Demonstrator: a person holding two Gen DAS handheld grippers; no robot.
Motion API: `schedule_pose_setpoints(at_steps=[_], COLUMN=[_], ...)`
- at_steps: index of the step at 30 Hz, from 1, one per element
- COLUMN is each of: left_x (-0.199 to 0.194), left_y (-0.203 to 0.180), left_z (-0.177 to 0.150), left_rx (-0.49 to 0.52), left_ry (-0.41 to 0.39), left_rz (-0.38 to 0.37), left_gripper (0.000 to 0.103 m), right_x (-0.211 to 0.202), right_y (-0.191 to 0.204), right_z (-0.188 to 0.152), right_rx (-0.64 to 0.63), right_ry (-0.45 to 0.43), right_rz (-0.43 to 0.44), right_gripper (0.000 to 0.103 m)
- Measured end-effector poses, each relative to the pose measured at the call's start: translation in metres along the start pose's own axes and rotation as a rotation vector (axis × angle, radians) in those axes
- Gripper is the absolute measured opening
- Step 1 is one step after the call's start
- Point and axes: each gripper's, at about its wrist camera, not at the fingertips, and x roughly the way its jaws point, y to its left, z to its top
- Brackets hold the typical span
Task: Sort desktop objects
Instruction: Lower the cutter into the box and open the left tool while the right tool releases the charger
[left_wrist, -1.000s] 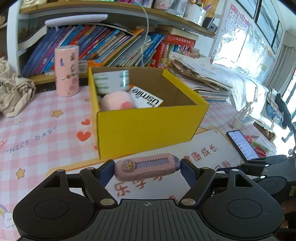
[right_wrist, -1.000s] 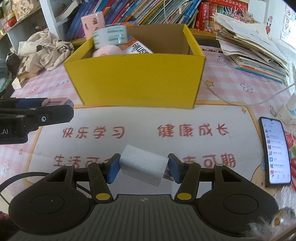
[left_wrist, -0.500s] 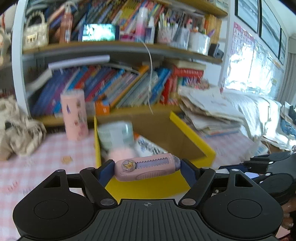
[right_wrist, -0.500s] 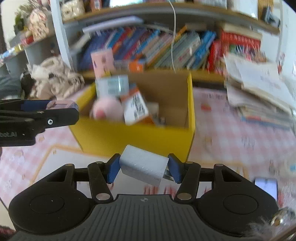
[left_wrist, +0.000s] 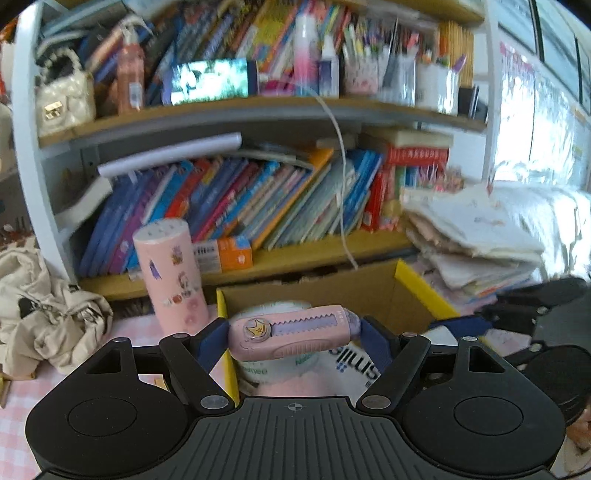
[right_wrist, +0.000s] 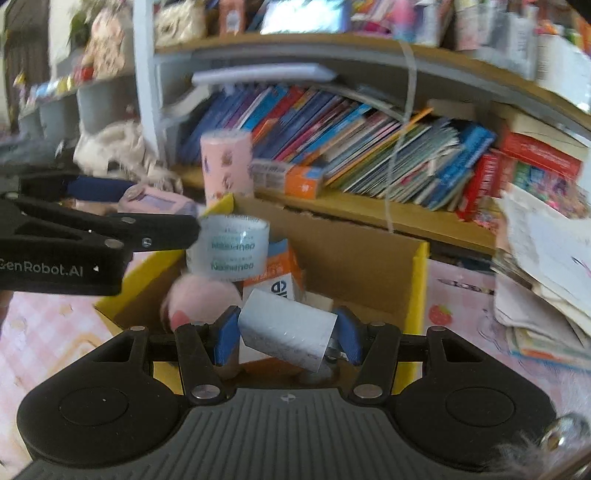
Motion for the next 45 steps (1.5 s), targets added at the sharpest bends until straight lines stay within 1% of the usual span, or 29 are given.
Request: schedule_pose_setpoints(at_steps=[3, 5, 7, 11, 15, 22, 26, 28, 30, 33, 37, 40, 42, 45], left_x=[0.016, 0.025, 0.031, 0.040, 0.043, 0.046, 0.048, 0.048, 0.043, 0.030, 0.012, 0.002, 0.000, 0.003], left_y=[-0.002, -0.002, 0.002, 0.005, 0.008, 0.012, 0.014, 0.015, 0.014, 0.013, 0.017, 0.021, 0.023, 0.022], left_z=[-0.006, -0.010, -0.013, -0.017, -0.020, -0.023, -0.024, -0.025, -0.024, -0.021, -0.019, -0.019, -0.021, -0.026], left_rx=[0.020, 0.023, 0.003, 0.002, 0.004, -0.009, -0.018, -0.035, -0.022, -0.019, -0.056, -0.099, -0.122, -0.121], left_ry=[0.046, 0.072, 0.084, 0.106, 0.114, 0.122, 0.126, 0.132, 0.117, 0.066, 0.004, -0.026, -0.027, 0.013], left_rz=[0.006, 0.008, 0.011, 0.027, 0.036, 0.046, 0.051, 0.057, 0.062, 0.043, 0.025, 0.009, 0.008, 0.035], left_gripper=[0.078, 0.078, 0.078, 0.078, 0.078, 0.079, 0.080, 0.084, 0.086, 0.094, 0.097, 0.099, 0.099, 0.099], right_x=[0.020, 0.026, 0.031, 0.037, 0.042, 0.055, 0.060, 0.061, 0.060, 0.056, 0.044, 0.035, 0.035, 0.041], right_y=[-0.002, -0.001, 0.002, 0.011, 0.021, 0.021, 0.022, 0.022, 0.022, 0.020, 0.017, 0.019, 0.021, 0.016], right_z=[0.001, 0.003, 0.004, 0.007, 0.006, 0.010, 0.009, 0.010, 0.010, 0.011, 0.011, 0.008, 0.004, 0.005], right_rx=[-0.038, -0.075, -0.130, -0.230, -0.336, -0.375, -0.372, -0.370, -0.365, -0.330, -0.263, -0.263, -0.274, -0.214], right_ry=[0.037, 0.032, 0.028, 0.017, 0.002, 0.019, 0.028, 0.031, 0.035, 0.051, 0.064, 0.065, 0.083, 0.111], right_rz=[0.016, 0.027, 0.028, 0.058, 0.054, 0.093, 0.101, 0.104, 0.105, 0.112, 0.142, 0.160, 0.164, 0.177], right_gripper=[0.053, 0.053, 0.053, 0.054, 0.054, 0.054, 0.054, 0.054, 0.054, 0.053, 0.053, 0.053, 0.053, 0.054])
